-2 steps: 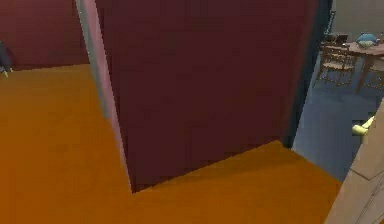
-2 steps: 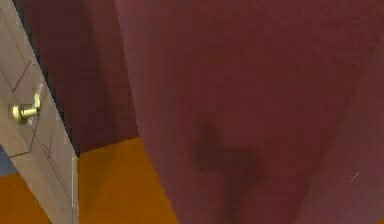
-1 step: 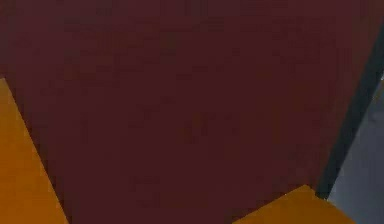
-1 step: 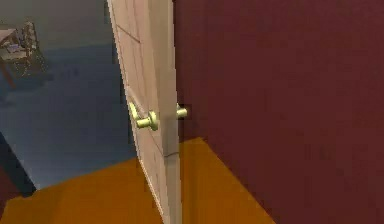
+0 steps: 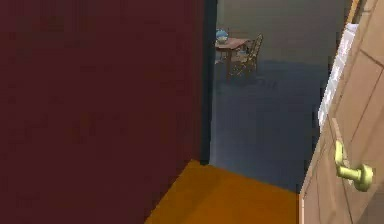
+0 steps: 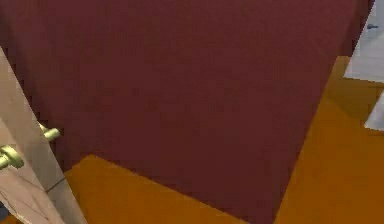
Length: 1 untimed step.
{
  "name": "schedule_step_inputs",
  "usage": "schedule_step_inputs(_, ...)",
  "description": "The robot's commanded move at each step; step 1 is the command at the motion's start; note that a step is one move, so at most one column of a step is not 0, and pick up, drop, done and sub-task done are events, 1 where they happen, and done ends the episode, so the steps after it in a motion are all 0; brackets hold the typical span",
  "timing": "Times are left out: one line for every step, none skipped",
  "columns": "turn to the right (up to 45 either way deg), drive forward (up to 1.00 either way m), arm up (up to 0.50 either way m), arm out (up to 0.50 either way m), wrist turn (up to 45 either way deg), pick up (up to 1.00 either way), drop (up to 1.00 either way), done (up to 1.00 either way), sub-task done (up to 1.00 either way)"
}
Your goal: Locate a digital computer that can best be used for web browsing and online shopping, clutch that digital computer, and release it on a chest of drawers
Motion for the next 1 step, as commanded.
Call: schedule_step_inputs(0.0,0.80,0.00,0.00,0.0,0.00,0.00,0.00,0.00)
